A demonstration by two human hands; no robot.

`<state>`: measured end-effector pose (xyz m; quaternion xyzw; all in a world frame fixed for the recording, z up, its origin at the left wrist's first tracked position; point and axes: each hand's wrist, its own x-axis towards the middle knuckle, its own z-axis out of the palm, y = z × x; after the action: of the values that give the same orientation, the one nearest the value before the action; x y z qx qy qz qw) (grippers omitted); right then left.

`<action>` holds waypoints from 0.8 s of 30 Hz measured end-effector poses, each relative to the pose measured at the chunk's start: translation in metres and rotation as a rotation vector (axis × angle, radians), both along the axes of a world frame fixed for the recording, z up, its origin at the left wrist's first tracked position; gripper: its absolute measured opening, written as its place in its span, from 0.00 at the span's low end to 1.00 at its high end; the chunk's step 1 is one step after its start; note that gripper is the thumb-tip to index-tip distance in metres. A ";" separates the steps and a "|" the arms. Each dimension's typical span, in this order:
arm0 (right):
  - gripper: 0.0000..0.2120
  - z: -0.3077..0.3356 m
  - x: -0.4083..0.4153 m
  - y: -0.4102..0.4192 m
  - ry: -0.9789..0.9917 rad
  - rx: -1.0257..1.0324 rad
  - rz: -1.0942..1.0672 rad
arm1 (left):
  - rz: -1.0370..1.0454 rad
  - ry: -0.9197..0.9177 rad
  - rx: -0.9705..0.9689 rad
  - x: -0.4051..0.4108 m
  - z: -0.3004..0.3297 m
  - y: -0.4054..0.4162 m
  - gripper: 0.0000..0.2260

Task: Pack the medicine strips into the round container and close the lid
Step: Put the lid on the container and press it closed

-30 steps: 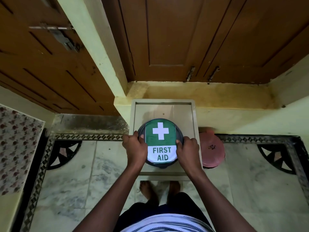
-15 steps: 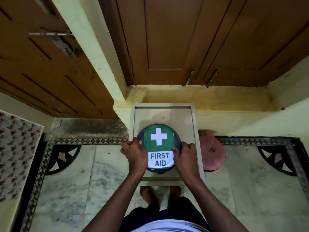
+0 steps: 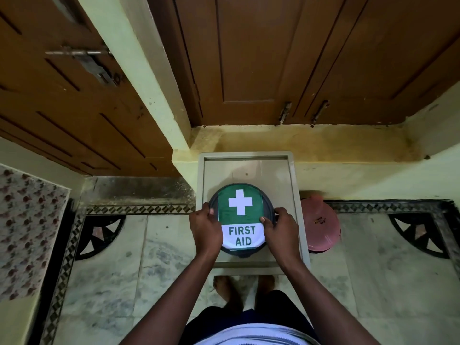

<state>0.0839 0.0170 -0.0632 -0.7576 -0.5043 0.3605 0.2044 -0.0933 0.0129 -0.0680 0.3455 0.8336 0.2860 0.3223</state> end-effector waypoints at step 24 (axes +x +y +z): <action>0.23 -0.010 -0.006 0.009 -0.284 -0.044 0.061 | -0.151 0.273 -0.015 0.001 -0.001 -0.014 0.17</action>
<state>0.0775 0.0262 -0.0733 -0.7895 -0.5430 0.2668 0.1031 -0.0919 -0.0014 -0.0691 0.4406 0.8434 0.2049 0.2294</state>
